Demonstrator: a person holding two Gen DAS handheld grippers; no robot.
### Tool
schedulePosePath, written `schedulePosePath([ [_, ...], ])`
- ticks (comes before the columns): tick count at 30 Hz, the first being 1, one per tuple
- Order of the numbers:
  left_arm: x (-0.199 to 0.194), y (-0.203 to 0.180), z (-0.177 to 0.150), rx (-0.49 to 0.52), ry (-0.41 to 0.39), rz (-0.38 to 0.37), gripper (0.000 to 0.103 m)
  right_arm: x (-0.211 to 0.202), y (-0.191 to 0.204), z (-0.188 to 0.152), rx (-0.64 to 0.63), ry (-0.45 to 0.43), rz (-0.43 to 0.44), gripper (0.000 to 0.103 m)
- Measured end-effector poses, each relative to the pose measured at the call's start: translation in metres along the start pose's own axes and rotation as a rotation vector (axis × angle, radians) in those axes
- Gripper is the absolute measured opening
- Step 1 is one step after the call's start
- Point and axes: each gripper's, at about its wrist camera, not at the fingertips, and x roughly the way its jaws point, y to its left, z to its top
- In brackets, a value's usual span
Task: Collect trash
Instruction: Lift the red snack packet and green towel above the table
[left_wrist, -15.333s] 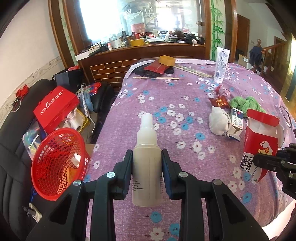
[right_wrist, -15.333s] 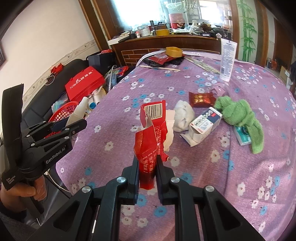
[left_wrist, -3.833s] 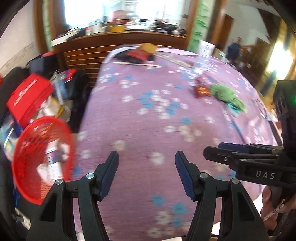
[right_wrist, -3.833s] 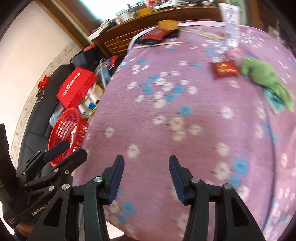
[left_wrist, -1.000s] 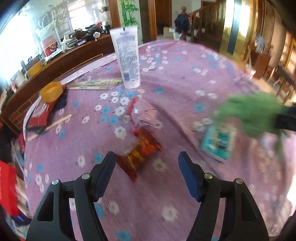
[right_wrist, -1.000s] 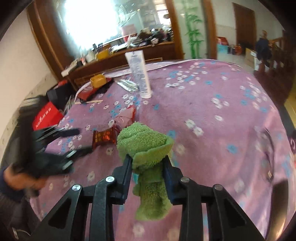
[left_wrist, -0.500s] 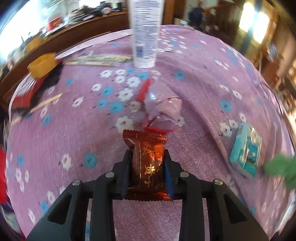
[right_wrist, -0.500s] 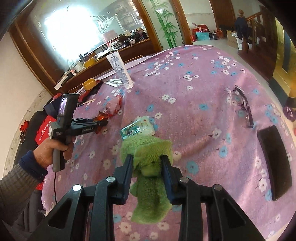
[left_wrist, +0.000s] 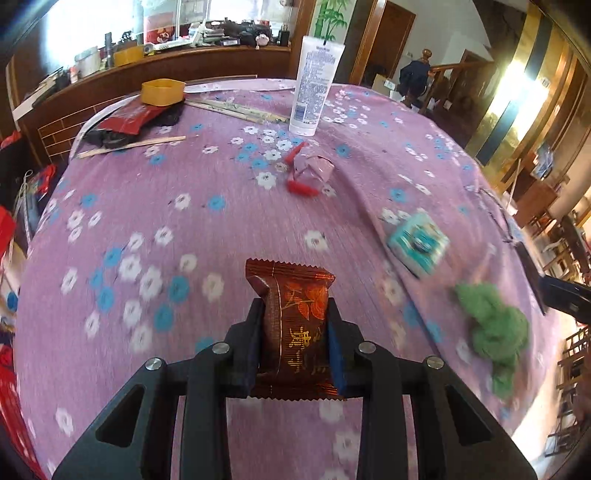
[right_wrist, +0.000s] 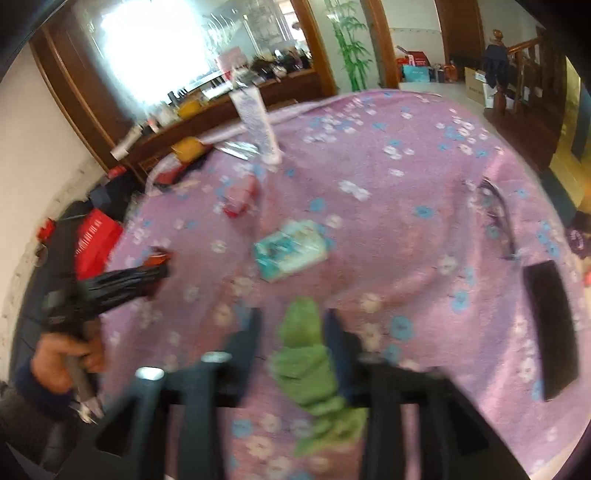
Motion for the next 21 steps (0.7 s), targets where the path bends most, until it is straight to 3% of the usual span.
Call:
schedulePosePath([
  [7, -0.033, -0.001, -0.028, 0.012, -0.015, -0.004, 0.029, 0.033, -0.006, -0.028, 0.005, 0.092, -0.006, 0.061],
  [11, -0.045, 0.0, -0.041, 0.006, -0.013, 0.007, 0.029, 0.046, 0.013, -0.033, -0.066, 0.068, -0.093, 0.067],
  [16, -0.061, -0.007, -0.059, 0.022, -0.014, 0.003, 0.029, 0.058, 0.028, -0.035, -0.182, 0.104, -0.207, 0.075],
  [21, -0.069, -0.014, -0.07, 0.024, -0.012, -0.004, 0.029, 0.059, 0.022, -0.041, -0.166, 0.109, -0.219, 0.073],
])
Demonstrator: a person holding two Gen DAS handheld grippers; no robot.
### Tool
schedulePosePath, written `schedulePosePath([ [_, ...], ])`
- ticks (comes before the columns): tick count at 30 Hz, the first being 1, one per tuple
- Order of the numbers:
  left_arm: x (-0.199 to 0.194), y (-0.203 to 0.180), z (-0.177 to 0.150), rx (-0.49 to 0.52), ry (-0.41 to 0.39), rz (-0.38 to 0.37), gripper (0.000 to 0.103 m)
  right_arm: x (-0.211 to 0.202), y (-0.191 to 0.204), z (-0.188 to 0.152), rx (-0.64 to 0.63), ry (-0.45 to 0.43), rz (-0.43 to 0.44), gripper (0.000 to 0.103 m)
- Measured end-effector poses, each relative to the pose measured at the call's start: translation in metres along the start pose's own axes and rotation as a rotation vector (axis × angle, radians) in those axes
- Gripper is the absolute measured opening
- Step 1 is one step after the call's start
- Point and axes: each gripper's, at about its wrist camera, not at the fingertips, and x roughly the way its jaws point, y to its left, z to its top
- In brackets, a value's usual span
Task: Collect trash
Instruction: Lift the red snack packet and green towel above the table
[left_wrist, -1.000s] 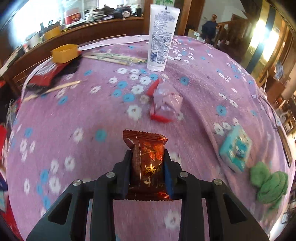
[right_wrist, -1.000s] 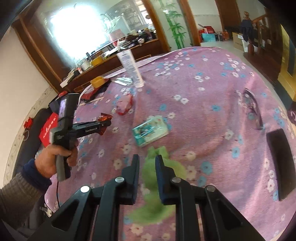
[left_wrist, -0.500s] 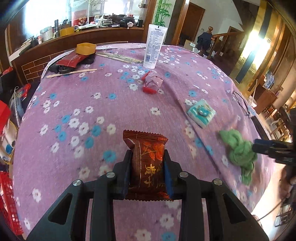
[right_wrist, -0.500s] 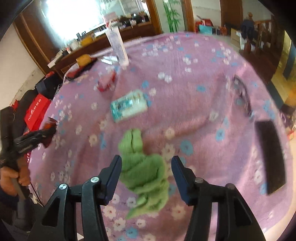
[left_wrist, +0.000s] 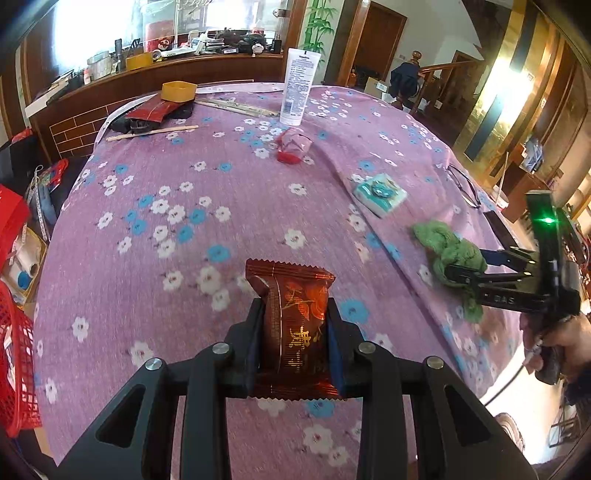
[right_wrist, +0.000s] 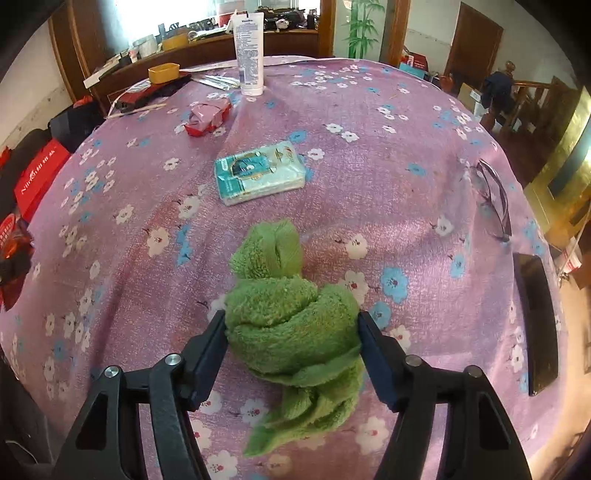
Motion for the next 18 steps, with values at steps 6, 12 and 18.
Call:
schedulePosePath([
  [6, -0.012, -0.006, -0.004, -0.014, -0.031, 0.027, 0.029, -0.005, -0.002, -0.002, 0.055, -0.033, 0.022, 0.054],
  [12, -0.024, -0.007, -0.001, -0.041, -0.064, 0.077, 0.029, -0.033, 0.008, -0.003, 0.129, -0.093, 0.098, 0.049],
  [18, -0.037, -0.008, 0.004, -0.053, -0.103, 0.127, 0.029, -0.075, 0.05, 0.004, 0.103, -0.184, 0.226, 0.049],
])
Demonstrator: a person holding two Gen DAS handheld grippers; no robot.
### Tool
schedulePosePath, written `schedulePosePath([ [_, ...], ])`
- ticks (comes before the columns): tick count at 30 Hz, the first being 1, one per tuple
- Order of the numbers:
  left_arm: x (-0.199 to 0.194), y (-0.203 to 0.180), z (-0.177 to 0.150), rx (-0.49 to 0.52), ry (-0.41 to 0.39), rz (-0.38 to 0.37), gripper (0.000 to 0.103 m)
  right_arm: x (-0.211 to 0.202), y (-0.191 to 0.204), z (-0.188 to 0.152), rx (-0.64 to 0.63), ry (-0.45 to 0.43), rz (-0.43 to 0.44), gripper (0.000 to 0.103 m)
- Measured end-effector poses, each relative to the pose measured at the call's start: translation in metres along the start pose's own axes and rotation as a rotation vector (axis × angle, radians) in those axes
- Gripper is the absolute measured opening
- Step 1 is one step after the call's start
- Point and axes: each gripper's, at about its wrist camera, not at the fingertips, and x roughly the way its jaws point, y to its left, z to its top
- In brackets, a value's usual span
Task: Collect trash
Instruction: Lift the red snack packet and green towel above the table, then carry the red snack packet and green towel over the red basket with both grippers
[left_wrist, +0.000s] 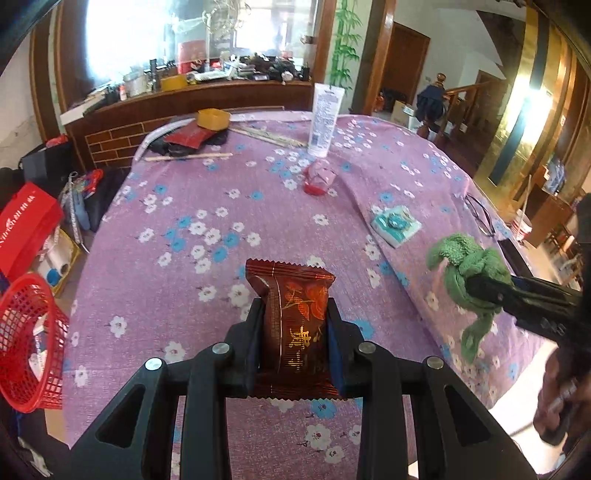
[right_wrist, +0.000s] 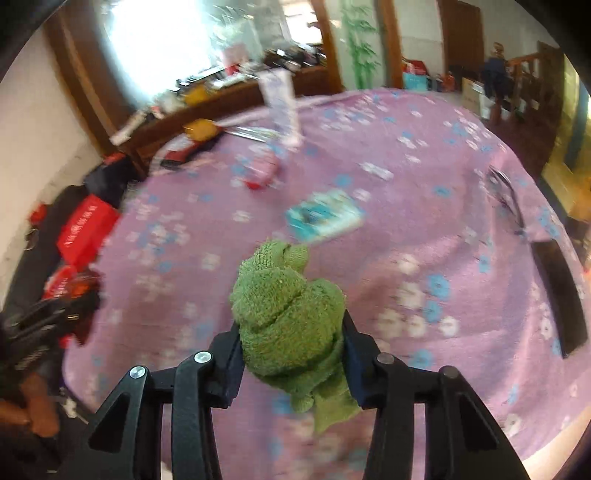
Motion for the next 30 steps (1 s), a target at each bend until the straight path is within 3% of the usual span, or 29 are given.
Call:
schedulePosePath([
  [7, -0.007, 0.009, 0.003, -0.012, -0.009, 0.072, 0.029, -0.012, 0.046, 0.009, -0.094, -0.037, 0.085, 0.049],
  [17, -0.023, 0.024, -0.002, -0.013, -0.037, 0.169, 0.029, -0.004, 0.068, 0.016, -0.137, -0.03, 0.158, 0.049],
  [30, -0.025, 0.042, -0.012, -0.045, -0.028, 0.204, 0.029, 0.002, 0.09, 0.021, -0.186, -0.009, 0.184, 0.05],
])
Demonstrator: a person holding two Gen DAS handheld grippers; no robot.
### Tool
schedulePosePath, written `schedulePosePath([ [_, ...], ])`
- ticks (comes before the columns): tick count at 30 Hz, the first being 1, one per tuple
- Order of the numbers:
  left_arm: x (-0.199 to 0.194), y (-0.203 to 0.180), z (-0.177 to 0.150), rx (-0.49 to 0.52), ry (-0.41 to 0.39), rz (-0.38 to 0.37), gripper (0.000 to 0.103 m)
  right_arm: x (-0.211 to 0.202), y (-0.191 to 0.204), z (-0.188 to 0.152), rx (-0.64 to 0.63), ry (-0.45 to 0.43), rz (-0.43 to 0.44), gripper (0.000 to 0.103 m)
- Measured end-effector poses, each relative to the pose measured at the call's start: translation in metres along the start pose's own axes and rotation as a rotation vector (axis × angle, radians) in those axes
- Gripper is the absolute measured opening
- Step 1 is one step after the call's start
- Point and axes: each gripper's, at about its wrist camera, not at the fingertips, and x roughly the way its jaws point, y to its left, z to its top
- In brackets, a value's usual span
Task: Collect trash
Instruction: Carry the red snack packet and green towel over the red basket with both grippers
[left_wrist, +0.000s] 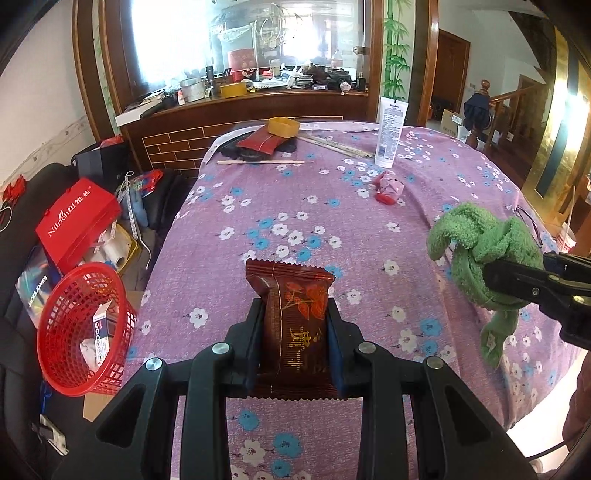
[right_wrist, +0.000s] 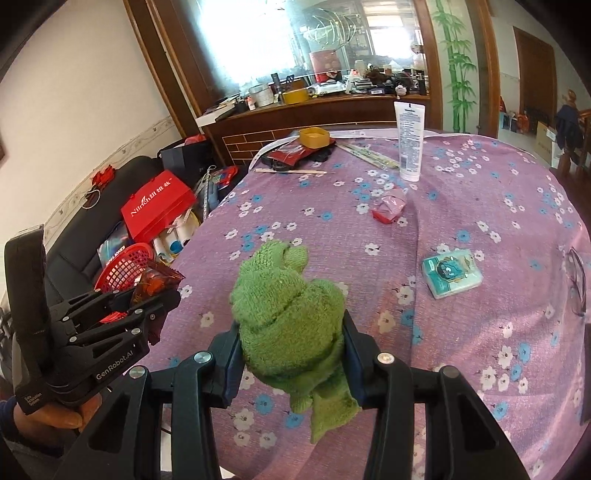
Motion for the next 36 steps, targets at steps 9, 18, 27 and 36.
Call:
schedulePosePath([
  [9, 0.002, 0.007, -0.002, -0.014, 0.006, 0.001, 0.029, 0.003, 0.003, 0.003, -0.003, 0.008, 0.002, 0.05],
  [18, 0.004, 0.013, -0.003, -0.024, 0.008, -0.003, 0.029, 0.006, 0.008, 0.004, -0.017, 0.019, -0.002, 0.05],
  [27, 0.003, 0.024, -0.003, -0.051, 0.002, -0.003, 0.029, 0.014, 0.018, 0.007, -0.025, 0.042, 0.007, 0.05],
  [36, 0.002, 0.042, -0.004, -0.087, -0.004, 0.012, 0.029, 0.025, 0.033, 0.014, -0.053, 0.065, 0.026, 0.05],
])
